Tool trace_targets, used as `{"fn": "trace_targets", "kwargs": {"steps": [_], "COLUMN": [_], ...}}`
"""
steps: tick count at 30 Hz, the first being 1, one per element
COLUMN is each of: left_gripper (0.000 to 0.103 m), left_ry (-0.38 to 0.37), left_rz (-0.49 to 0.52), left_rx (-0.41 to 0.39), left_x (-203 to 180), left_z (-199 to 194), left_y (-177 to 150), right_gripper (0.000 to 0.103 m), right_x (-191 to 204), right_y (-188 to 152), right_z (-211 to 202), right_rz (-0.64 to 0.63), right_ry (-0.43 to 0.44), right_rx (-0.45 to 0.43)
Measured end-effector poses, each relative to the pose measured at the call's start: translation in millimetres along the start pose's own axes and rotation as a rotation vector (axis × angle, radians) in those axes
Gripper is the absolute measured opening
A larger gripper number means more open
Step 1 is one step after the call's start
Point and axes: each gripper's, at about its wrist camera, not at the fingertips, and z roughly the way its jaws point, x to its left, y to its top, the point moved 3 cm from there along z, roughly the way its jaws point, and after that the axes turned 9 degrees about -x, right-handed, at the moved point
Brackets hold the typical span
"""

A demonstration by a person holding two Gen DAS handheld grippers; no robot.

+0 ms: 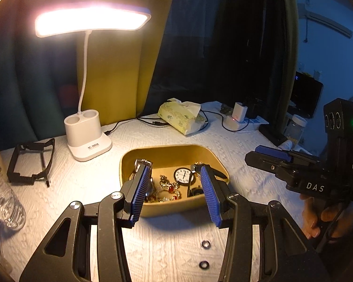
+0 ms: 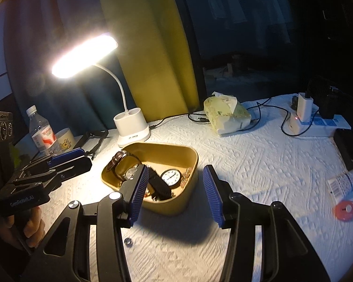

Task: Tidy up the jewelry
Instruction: 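Withdraw both open tools from the tan box, then lower the left tool onto the black ring and close it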

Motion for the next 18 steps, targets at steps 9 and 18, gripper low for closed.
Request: {"fn": "trace_targets", "kwargs": {"steps": [9, 18], "left_gripper": [0.048, 0.048], "left_ry": [0.009, 0.011], "left_rz": [-0.012, -0.028], "left_rx": [0.018, 0.125], "left_x": [-7.0, -14.7], "left_z": [-19.9, -25.9], "left_y": [-21.7, -65.7], "right_gripper": [0.049, 0.049], "right_x": [7.3, 12.5], "right_y": [-19.3, -43.0], "right_z": [-16.4, -25.5], "right_rz": [-0.008, -0.019], "right_ry": [0.009, 0.024], "right_rx": [0.019, 0.066]}}
